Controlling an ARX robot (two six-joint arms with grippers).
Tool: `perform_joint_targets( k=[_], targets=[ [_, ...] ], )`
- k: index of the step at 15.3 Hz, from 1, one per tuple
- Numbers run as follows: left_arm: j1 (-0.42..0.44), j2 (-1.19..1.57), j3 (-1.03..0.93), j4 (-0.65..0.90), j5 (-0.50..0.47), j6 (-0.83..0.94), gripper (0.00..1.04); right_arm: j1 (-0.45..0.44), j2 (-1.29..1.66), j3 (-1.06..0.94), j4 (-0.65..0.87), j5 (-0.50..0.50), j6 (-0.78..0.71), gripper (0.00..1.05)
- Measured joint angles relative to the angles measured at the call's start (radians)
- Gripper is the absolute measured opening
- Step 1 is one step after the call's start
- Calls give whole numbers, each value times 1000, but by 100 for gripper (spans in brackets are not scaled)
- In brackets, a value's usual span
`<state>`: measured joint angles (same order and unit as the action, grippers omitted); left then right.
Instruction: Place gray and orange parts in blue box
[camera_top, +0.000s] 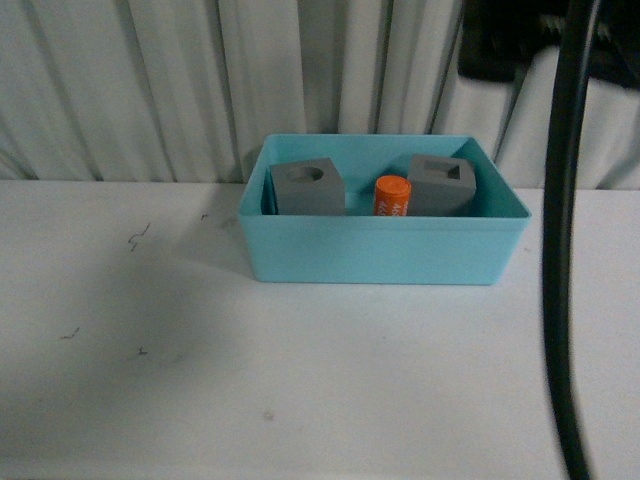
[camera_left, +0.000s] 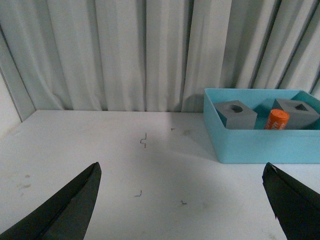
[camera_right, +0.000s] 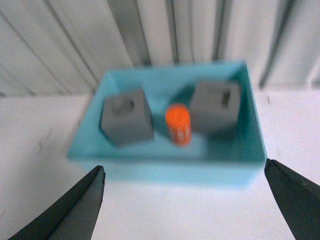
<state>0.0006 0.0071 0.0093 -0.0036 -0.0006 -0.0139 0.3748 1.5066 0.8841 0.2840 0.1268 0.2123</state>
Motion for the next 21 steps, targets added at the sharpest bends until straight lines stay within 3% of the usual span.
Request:
perform_joint_targets(
  k=[1,3,5,6,7,8,9,10,13,14,20,21],
  targets=[
    [0,0,0,0,0,0,98,72,-124,-150,-106,64,105,98],
    [0,0,0,0,0,0,98,121,-185,-219,-167,96,159,98],
    [0,0,0,0,-1,0,98,275,-344,-381,-323,132,334,98],
    [0,0,0,0,0,0,98,299,-331,-464,-35,253,322,92],
    [-2,0,0,3,6,0,98,273,-323,-549,227,382,212,81],
    [-1,0,0,-1,-2,0,98,217,-370,-661,401,431,82,70],
    [1,0,0,-1,-2,0,98,150,-459,-739,529,415,-38,57],
    [0,0,0,-1,0,0,98,109,-543,-747,538,366,-115,46],
    [-1,0,0,0,-1,0,98,-24,-718,-819,402,230,-188,12],
    [-1,0,0,0,0,0,98,-64,-755,-848,438,187,-201,2],
    [-1,0,0,0,0,0,98,-229,-1032,-872,186,24,-206,2],
    [-1,0,0,0,0,0,98,-292,-1121,-872,100,-60,-206,2]
  ],
)
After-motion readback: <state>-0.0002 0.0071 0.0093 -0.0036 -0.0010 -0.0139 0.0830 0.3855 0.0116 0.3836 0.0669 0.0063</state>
